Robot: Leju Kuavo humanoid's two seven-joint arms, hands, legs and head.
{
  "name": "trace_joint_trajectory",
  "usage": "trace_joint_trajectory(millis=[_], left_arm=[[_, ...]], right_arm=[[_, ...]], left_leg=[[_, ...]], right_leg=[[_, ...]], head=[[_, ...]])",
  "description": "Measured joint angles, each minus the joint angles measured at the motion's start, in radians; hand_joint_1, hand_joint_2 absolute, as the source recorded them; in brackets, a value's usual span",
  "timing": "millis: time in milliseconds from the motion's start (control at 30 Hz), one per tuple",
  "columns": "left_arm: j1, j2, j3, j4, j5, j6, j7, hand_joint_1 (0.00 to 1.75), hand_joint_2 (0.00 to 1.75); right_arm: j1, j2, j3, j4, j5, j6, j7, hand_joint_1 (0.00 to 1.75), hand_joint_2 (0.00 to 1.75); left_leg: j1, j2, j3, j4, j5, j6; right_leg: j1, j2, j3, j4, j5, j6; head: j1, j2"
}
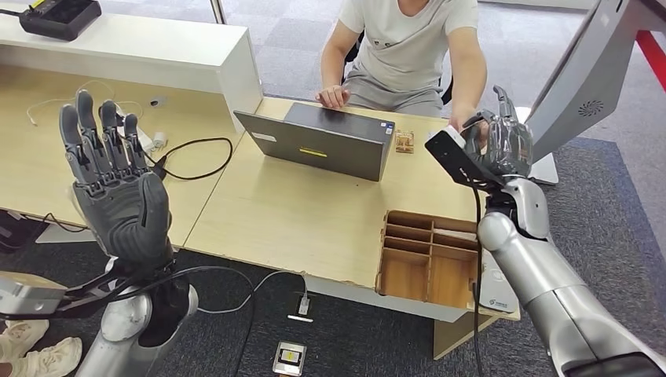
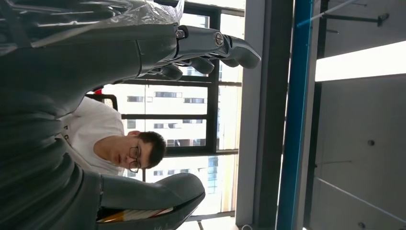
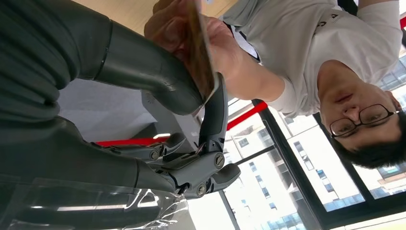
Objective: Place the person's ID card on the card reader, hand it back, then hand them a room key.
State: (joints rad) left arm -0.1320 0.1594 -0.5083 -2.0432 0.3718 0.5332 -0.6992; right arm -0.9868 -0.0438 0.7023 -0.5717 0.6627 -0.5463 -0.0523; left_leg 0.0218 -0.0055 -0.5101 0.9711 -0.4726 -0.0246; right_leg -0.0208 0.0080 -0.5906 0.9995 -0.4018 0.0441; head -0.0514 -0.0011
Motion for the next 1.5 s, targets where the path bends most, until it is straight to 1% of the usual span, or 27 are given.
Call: trace_joint_trajectory(millis=[167, 200, 300, 333, 467, 600, 700, 833, 967, 1133, 1300, 1400, 1500], left_arm=[[-0.019, 0.005, -0.016, 0.003, 0.023, 0.001, 0.0, 0.0, 1.75], [-0.023, 0.006, -0.018, 0.004, 0.027, -0.001, 0.0, 0.0, 1.75], [-0.033, 0.006, -0.024, 0.008, 0.034, -0.006, 0.0, 0.0, 1.75], [-0.036, 0.006, -0.026, 0.01, 0.036, -0.007, 0.0, 0.0, 1.75], [-0.048, 0.007, -0.036, 0.019, 0.048, -0.012, 0.0, 0.0, 1.75], [-0.059, 0.01, -0.044, 0.031, 0.06, -0.022, 0.0, 0.0, 1.75], [-0.067, 0.012, -0.048, 0.039, 0.068, -0.029, 0.001, 0.0, 1.75], [-0.079, 0.017, -0.052, 0.048, 0.077, -0.029, 0.007, 0.0, 1.75], [-0.08, 0.025, -0.055, 0.052, 0.078, -0.022, 0.008, 0.0, 1.75], [-0.063, 0.037, -0.054, 0.053, 0.075, -0.026, 0.004, 0.0, 1.75], [-0.031, 0.043, -0.038, 0.053, 0.058, -0.056, 0.0, 0.0, 1.75], [-0.012, 0.043, -0.026, 0.053, 0.042, -0.084, 0.0, 0.0, 1.75], [0.003, 0.042, -0.013, 0.053, 0.024, -0.101, 0.0, 0.0, 1.75]], right_arm=[[0.0, -0.01, 0.006, 0.02, 0.013, -0.001, 0.016, 1.75, 1.75], [0.0, -0.013, 0.007, 0.023, 0.016, -0.002, 0.019, 1.4, 1.75], [0.001, -0.026, 0.01, 0.029, 0.022, -0.004, 0.034, 0.09, 1.75], [0.002, -0.03, 0.011, 0.03, 0.023, -0.004, 0.039, 0.0, 1.75], [0.01, -0.047, 0.011, 0.03, 0.024, -0.004, 0.051, 0.0, 1.75], [0.023, -0.065, 0.01, 0.015, 0.027, -0.009, 0.041, 0.0, 1.75], [0.042, -0.08, 0.002, -0.025, 0.024, -0.016, 0.03, 0.0, 1.75], [0.08, -0.109, -0.014, -0.141, 0.025, -0.02, 0.03, 0.0, 1.75], [0.149, -0.141, -0.034, -0.326, 0.051, -0.024, 0.045, 0.0, 1.75], [0.286, -0.18, -0.061, -0.578, 0.071, -0.057, 0.053, 0.0, 1.75], [0.483, -0.212, -0.104, -0.806, 0.04, -0.119, 0.042, 0.0, 1.75], [0.605, -0.219, -0.137, -0.922, 0.066, -0.148, 0.032, 0.0, 1.75], [0.726, -0.208, -0.19, -1.026, 0.125, -0.153, 0.006, 0.0, 1.75]], left_leg=[[0.0, 0.0, 0.0, 0.0, 0.0, 0.0], [0.0, 0.0, 0.0, 0.0, 0.0, 0.0], [0.0, 0.0, 0.0, 0.0, 0.0, 0.0], [0.0, 0.0, 0.0, 0.0, 0.0, 0.0], [0.0, 0.0, 0.0, 0.0, 0.0, 0.0], [0.0, 0.0, 0.0, 0.0, 0.0, 0.0], [0.0, 0.0, 0.0, 0.001, 0.0, 0.0], [0.0, 0.0, 0.0, 0.0, 0.0, 0.0], [0.0, 0.0, 0.0, 0.0, 0.0, 0.0], [0.0, 0.0, 0.0, 0.0, 0.0, 0.0], [0.0, 0.0, 0.0, 0.0, -0.001, 0.0], [0.0, 0.0, 0.0, 0.0, -0.001, 0.0], [0.0, 0.0, 0.0, -0.001, -0.001, 0.0]], right_leg=[[0.0, 0.0, 0.0, 0.0, 0.0, 0.0], [0.0, 0.0, 0.0, 0.0, 0.0, 0.0], [0.0, 0.0, 0.0, 0.0, 0.0, 0.0], [0.0, 0.0, 0.0, 0.0, 0.0, 0.0], [0.0, 0.0, 0.0, 0.0, 0.0, 0.0], [0.0, 0.0, 0.0, 0.0, 0.0, 0.0], [0.0, 0.0, 0.0, 0.0, 0.0, 0.0], [0.0, 0.0, 0.0, 0.0, 0.0, 0.0], [0.0, 0.0, 0.0, 0.0, 0.0, 0.0], [0.0, 0.0, 0.0, 0.0, 0.0, 0.0], [0.0, 0.0, 0.0, -0.001, 0.0, 0.0], [0.0, 0.0, 0.0, -0.001, 0.0, 0.0], [0.0, 0.0, 0.0, -0.001, -0.001, 0.0]], head=[[0.0, 0.0], [0.0, 0.0], [0.0, 0.0], [0.0, 0.0], [0.0, 0.0], [0.0, 0.0], [0.0, 0.0], [0.0, 0.0], [0.0, 0.0], [0.0, 0.0], [0.0, 0.0], [0.0, 0.0], [0.0, 0.0]])
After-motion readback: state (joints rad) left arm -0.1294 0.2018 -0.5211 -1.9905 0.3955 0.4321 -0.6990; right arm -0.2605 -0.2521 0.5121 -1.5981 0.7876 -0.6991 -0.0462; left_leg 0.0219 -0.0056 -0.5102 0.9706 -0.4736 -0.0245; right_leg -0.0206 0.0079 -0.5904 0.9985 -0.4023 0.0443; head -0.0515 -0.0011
